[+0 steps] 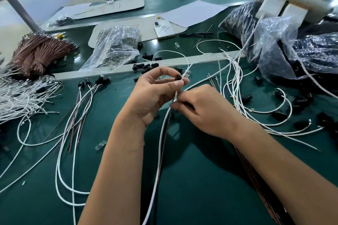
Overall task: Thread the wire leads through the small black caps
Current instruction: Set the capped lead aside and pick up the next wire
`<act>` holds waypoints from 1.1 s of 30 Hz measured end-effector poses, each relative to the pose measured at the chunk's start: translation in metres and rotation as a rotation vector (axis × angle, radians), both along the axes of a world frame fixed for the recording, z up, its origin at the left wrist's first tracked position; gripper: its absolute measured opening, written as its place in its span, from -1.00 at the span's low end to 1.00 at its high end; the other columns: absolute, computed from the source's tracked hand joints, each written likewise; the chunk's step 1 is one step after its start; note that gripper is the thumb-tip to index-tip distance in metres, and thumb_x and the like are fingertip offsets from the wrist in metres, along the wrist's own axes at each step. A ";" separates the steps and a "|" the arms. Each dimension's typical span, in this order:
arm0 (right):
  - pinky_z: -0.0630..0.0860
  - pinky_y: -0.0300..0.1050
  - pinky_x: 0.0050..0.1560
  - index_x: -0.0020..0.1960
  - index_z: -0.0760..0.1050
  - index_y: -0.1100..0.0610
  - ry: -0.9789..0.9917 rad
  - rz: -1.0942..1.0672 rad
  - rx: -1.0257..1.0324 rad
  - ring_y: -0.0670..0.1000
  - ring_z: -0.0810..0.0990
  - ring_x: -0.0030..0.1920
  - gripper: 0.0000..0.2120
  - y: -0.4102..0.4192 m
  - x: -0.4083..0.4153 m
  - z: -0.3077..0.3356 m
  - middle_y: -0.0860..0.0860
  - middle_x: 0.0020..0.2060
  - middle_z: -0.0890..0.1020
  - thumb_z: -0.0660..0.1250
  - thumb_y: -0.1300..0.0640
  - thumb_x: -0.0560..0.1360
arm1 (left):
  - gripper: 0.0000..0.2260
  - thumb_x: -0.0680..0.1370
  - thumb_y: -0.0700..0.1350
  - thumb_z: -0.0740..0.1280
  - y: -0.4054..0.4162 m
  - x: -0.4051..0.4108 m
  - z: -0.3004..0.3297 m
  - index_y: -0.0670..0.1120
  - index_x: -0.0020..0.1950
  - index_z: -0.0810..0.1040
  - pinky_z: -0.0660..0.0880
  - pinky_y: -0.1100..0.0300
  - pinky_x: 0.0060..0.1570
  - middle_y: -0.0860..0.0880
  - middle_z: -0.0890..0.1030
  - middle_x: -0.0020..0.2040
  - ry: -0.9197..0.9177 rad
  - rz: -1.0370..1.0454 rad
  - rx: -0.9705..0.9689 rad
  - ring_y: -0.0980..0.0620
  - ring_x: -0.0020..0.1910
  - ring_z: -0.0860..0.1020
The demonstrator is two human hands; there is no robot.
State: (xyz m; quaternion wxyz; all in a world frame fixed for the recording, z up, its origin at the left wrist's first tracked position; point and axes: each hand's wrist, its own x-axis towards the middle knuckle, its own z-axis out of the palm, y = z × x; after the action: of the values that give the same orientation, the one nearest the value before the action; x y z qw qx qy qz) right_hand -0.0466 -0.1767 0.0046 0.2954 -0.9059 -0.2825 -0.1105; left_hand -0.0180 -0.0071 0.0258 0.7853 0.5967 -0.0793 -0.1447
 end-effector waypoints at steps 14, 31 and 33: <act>0.51 -0.07 -0.15 -0.13 0.67 0.10 -0.157 -0.673 0.122 0.10 0.62 -0.25 -0.74 -0.039 0.014 0.004 0.04 -0.27 0.70 0.40 -0.06 0.60 | -0.79 0.40 -0.36 0.56 0.007 0.024 -0.017 -0.13 -0.11 0.61 0.62 0.19 -0.08 -0.09 0.72 -0.19 -0.283 0.955 0.110 0.00 -0.17 0.71; 0.57 0.03 -0.01 0.02 0.66 0.09 0.230 -0.911 -0.376 0.22 0.64 -0.02 -0.45 -0.048 0.008 0.020 0.15 0.00 0.63 0.42 -0.40 0.43 | -0.79 0.42 -0.26 0.57 0.010 0.027 -0.021 -0.03 -0.12 0.59 0.66 0.11 -0.04 -0.03 0.70 -0.17 -0.254 1.187 0.150 0.09 -0.20 0.68; 0.54 0.05 0.04 0.11 0.64 0.12 0.239 -0.892 -0.383 0.24 0.61 0.02 -0.50 -0.044 0.007 0.021 0.16 0.09 0.54 0.44 -0.30 0.47 | -0.79 0.42 -0.21 0.57 0.010 0.021 -0.016 0.02 -0.14 0.58 0.65 0.08 -0.03 0.02 0.69 -0.17 -0.356 1.234 0.253 0.09 -0.19 0.68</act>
State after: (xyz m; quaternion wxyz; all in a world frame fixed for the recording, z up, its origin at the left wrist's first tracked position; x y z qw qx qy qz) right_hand -0.0397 -0.2210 0.0256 0.0781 -0.9828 0.1532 -0.0676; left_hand 0.0032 0.0026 0.0100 0.6227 0.6353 0.1664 0.4255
